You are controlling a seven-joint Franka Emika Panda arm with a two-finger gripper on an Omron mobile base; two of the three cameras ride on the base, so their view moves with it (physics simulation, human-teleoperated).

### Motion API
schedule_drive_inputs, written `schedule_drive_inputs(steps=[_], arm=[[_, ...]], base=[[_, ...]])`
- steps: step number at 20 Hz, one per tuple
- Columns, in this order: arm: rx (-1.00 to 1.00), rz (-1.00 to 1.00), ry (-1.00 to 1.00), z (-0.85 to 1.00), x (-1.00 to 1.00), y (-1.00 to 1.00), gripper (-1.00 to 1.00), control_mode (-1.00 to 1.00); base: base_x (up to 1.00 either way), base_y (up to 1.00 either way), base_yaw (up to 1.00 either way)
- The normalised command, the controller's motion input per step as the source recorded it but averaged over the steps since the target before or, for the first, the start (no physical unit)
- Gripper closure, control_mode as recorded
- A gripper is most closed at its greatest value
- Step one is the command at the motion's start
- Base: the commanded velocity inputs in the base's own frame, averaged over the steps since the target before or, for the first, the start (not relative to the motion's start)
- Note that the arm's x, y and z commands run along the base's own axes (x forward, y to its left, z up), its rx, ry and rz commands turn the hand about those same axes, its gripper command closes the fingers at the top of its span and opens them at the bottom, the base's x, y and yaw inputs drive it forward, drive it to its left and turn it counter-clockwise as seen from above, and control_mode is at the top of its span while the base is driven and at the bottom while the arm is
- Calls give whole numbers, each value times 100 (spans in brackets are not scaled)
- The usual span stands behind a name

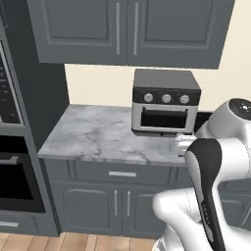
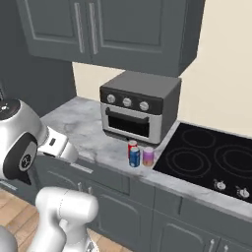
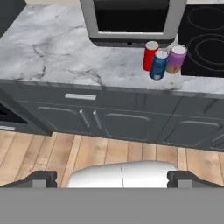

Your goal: Four empty soda cans are scattered around the kitchen. Gather all the cans and cluster them next to the stove for recycling.

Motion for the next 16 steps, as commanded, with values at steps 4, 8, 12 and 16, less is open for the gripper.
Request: schedule_drive_inputs(steps=[4,8,12,16], arm=[[0,0,0,0,0,0,-100,100],[0,0,0,0,0,0,-100,100],[0,0,0,0,0,0,-100,100],[0,0,0,0,0,0,-100,100]], base=[[-3,0,50],[-3,0,50],[-2,0,50],[-3,0,50]])
